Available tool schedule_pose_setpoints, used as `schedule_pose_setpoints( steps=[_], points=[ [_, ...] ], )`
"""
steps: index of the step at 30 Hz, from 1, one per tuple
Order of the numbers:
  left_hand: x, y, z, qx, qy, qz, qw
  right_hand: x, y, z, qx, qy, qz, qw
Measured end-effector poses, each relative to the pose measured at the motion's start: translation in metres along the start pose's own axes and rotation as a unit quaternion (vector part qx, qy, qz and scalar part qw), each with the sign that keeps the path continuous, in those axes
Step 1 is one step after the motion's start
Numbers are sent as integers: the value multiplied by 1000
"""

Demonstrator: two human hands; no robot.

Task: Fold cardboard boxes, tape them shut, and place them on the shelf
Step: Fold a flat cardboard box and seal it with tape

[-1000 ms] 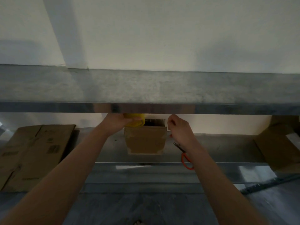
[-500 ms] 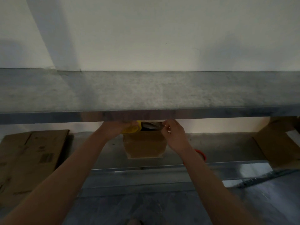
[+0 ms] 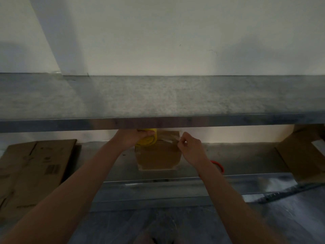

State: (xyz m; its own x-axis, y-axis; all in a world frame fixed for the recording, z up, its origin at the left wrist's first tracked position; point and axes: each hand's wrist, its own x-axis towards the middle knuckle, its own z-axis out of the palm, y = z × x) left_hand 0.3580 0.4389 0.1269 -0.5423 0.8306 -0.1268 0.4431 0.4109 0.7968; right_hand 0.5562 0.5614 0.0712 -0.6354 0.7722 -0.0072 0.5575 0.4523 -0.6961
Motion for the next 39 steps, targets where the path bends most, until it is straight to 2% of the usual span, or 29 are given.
schedule_pose_setpoints(
  steps=[4, 11, 17, 19, 22, 25, 27, 30, 32, 35, 37, 39],
  points=[
    [1, 12, 6, -55, -21, -59, 997, 3, 6, 1, 18, -4, 13, 1000],
    [5, 11, 17, 30, -18, -104, 994, 16, 18, -7, 32, -15, 23, 999],
    [16, 21, 29, 91, -113, -127, 981, 20, 45, -16, 48, -54, 62, 996],
    [18, 23, 34, 117, -89, -114, 983, 24, 56, -15, 75, -53, 89, 992],
    [19, 30, 43, 95, -58, -89, 990, 29, 66, -10, 89, -86, 101, 987],
    [25, 29, 48, 80, -77, -105, 988, 33, 65, 3, 142, -144, 149, 968],
    [27, 27, 49, 86, -95, -120, 985, 32, 61, 13, 222, -169, 198, 940],
    [29, 22, 47, 86, -98, -125, 984, 31, 57, 29, 313, -152, 253, 903],
    [28, 23, 44, 84, -129, -140, 978, 32, 60, 39, 293, -114, 256, 914],
    [27, 20, 38, 102, -118, -113, 981, 26, 64, 40, 257, -56, 246, 933],
    [24, 22, 38, 159, -131, -107, 973, 17, 66, 34, 229, -42, 194, 953],
    [21, 20, 39, 230, -94, -77, 966, 11, 71, 28, 196, -60, 117, 972]
  ],
)
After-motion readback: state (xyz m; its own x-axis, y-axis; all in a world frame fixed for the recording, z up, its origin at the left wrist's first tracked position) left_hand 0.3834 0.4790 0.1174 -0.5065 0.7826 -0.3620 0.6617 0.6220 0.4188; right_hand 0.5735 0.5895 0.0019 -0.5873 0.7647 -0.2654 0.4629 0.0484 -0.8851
